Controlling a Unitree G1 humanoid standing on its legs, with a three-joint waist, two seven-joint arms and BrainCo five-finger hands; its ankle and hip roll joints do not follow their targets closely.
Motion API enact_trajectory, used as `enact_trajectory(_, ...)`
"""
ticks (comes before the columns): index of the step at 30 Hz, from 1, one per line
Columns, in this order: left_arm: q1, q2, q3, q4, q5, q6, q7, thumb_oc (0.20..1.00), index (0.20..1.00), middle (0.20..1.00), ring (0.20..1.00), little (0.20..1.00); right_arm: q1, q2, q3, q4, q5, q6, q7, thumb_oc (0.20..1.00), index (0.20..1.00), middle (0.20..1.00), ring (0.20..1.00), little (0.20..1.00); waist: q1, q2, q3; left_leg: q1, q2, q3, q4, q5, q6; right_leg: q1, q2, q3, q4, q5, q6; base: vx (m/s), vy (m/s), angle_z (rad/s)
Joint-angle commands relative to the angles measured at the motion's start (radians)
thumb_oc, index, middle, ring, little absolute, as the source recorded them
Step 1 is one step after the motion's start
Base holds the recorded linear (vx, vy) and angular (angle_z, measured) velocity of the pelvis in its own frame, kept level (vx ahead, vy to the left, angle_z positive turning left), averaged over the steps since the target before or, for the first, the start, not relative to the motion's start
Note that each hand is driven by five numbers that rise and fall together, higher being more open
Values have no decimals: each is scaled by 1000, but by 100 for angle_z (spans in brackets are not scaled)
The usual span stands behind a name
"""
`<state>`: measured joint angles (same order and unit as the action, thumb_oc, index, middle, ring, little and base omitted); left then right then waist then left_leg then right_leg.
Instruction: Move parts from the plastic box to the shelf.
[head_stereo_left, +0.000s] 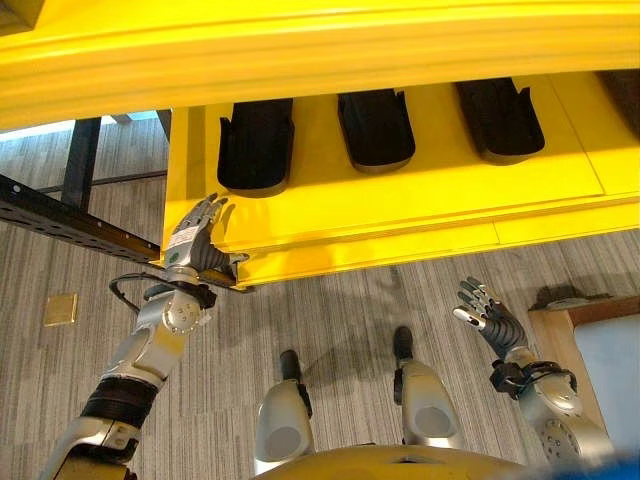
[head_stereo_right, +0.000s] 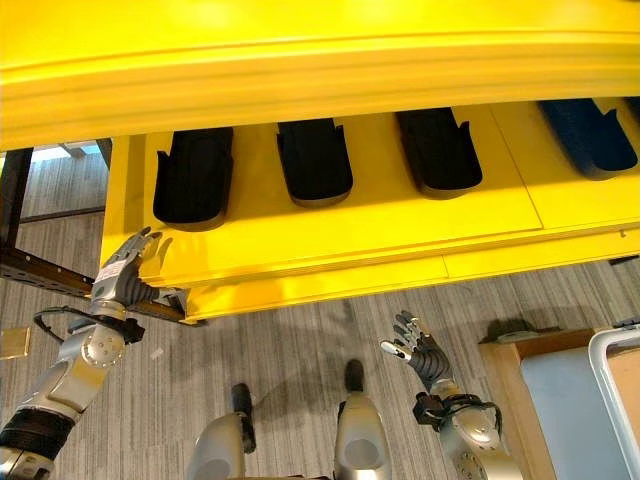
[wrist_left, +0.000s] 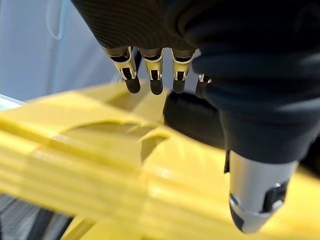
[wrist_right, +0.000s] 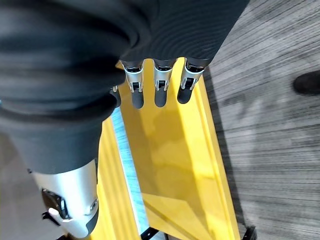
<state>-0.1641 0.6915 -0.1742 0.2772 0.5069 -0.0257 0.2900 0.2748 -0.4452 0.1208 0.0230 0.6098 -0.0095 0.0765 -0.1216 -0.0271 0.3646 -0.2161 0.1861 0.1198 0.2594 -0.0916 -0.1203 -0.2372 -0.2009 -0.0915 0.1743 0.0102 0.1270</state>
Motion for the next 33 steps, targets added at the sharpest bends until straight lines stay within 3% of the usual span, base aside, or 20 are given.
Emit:
enact_trajectory(1,-52,62,5,32,73,2,29,1000,1000,1000,1000,1000,32,-35,-32,-87,21,-58,8,1000,1000,1000,1000,1000,-7,-25,-9,-46,76,-6,64,37,-20,29,-80,9,102,-84,63,0,0,0)
enact_trajectory(17,-255,36,-157,243,95,32,18,1000,1000,1000,1000,1000,29,-60,-11,-112,22,-76,6,1000,1000,1000,1000,1000,-32,-44,46,-100,76,-5,102,35,-17,-36,-79,28,137,-80,60,-9,4,-2)
enact_trajectory(33,-397,23,-234,323,77,45,46,1000,1000,1000,1000,1000,28,-68,8,-109,27,-93,-3,1000,1000,1000,1000,1000,-48,-52,63,-134,75,-3,137,22,-16,-78,-77,48,168,-80,58,-1,2,0)
